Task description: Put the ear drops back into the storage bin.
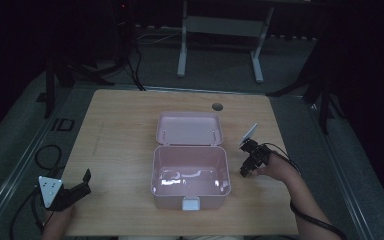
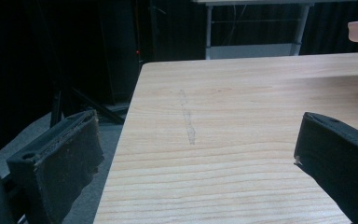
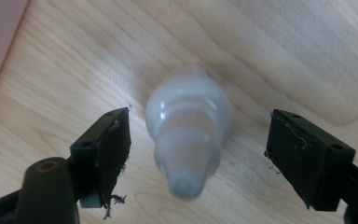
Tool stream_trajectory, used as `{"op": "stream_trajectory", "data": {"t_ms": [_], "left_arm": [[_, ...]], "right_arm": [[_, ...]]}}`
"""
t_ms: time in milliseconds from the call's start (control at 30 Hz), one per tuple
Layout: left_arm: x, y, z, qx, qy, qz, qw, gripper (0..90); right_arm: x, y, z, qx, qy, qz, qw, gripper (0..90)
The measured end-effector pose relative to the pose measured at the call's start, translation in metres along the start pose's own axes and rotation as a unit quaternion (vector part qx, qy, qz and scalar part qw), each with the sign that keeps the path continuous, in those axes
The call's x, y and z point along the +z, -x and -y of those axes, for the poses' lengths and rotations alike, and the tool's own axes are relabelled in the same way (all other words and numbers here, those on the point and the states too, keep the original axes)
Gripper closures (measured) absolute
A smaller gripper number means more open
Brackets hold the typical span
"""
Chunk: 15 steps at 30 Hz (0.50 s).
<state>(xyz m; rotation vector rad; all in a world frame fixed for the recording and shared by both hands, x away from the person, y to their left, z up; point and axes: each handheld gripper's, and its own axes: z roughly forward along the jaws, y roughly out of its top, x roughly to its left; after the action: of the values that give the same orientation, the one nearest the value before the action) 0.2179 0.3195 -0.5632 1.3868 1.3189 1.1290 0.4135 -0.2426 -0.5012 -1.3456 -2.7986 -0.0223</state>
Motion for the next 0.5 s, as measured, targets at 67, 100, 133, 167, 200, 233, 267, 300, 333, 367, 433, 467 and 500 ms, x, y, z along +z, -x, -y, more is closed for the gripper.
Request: {"op": "stream_trajectory", "data": {"t_ms": [67,100,133,167,200,233,267,300,333,367,433,467,500], "left_arm": [[0.000,0.000,0.000,0.000,0.000,0.000,1.0000,1.0],[0.000,0.000,0.000,-0.001,0.000,0.000,1.0000,1.0],[0.000,0.000,0.000,-0.001,-0.001,0.001,1.0000,1.0],[0.000,0.000,0.000,-0.001,-0.001,0.001,1.0000,1.0],[0.000,0.000,0.000,-0.001,-0.001,0.001,1.0000,1.0],[0.000,0.000,0.000,-0.001,-0.001,0.001,1.0000,1.0],[0.000,0.000,0.000,-0.001,-0.001,0.001,1.0000,1.0],[0.000,0.000,0.000,-0.001,0.000,0.001,1.0000,1.0],[0.000,0.000,0.000,-0.001,-0.001,0.001,1.0000,1.0],[0.000,0.000,0.000,-0.001,-0.001,0.001,1.0000,1.0],[0.000,0.000,0.000,-0.001,-0.001,0.001,1.0000,1.0],[0.000,0.000,0.000,-0.001,-0.001,0.001,1.0000,1.0],[0.000,0.000,0.000,-0.001,-0.001,0.001,1.0000,1.0]], "right_arm": [[0.000,-0.001,-0.003,-0.001,-0.003,0.000,1.0000,25.6],[0.001,-0.001,-0.005,-0.001,-0.004,-0.002,1.0000,26.7],[0.002,-0.002,-0.007,-0.001,-0.006,-0.001,1.0000,31.1],[0.002,-0.002,-0.008,-0.003,-0.008,-0.002,1.0000,32.8],[0.003,-0.002,-0.009,-0.003,-0.010,-0.003,0.9999,33.8],[0.004,-0.003,-0.010,-0.005,-0.014,-0.004,0.9999,37.5],[0.005,-0.003,-0.011,-0.006,-0.015,-0.003,0.9999,40.9],[0.005,-0.003,-0.012,-0.006,-0.016,-0.003,0.9998,42.5],[0.006,-0.003,-0.013,-0.003,-0.015,-0.005,0.9999,45.8],[0.006,-0.002,-0.014,-0.002,-0.016,-0.008,0.9998,47.8],[0.008,-0.003,-0.015,-0.004,-0.022,-0.007,0.9997,51.2],[0.009,-0.003,-0.015,-0.005,-0.025,-0.009,0.9996,53.5],[0.010,-0.003,-0.015,-0.008,-0.028,-0.010,0.9995,55.3]]}}
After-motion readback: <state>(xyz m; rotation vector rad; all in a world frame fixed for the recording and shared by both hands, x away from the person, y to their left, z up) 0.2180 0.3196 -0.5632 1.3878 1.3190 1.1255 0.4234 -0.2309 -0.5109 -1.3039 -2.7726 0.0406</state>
